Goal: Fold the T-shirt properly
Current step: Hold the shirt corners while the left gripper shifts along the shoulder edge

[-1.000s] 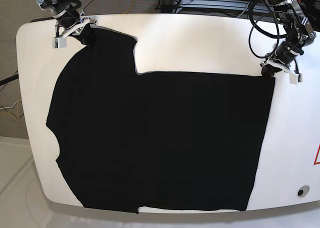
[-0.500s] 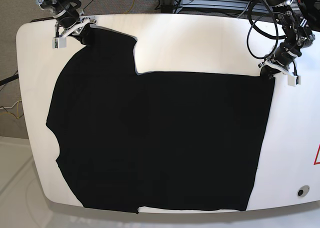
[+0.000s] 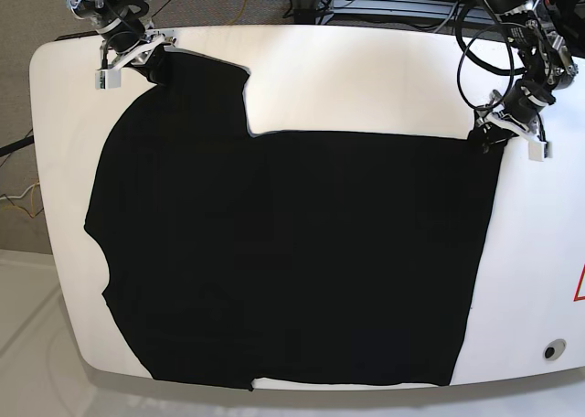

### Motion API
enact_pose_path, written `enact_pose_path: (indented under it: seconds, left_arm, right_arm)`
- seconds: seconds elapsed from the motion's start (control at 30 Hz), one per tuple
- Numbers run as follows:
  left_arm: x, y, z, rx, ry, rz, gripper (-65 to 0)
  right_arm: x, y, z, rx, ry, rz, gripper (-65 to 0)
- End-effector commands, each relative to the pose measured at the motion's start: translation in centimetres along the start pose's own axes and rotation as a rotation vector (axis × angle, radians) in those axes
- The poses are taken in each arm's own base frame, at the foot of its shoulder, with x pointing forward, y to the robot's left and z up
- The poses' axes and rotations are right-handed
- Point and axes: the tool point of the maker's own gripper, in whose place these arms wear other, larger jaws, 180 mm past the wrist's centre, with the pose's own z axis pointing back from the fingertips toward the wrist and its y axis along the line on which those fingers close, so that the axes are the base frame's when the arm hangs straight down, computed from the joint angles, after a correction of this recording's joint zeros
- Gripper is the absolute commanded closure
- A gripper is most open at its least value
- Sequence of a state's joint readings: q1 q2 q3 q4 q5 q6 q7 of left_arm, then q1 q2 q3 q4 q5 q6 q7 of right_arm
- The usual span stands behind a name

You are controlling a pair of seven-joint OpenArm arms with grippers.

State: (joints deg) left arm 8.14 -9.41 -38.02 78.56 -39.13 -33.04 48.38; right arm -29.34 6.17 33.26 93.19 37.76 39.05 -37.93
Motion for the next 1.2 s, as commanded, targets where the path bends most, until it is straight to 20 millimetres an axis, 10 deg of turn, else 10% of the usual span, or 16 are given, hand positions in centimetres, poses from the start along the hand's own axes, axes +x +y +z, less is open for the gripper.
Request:
enact_pose_path:
  seconds: [0.0,1.17]
  left_arm:
    - [1.1,0.3,0.3,0.009,-0.019,-0.021,-34.7]
    - [2.0,0.2,0.0,0.024,-0.029,-0.03,-36.2]
  right_arm:
    - [1.0,0.2,0.2,0.015,-0.034,0.014,0.0]
    - [1.1,0.0,0.2,0.007,-0.029,0.019,0.0]
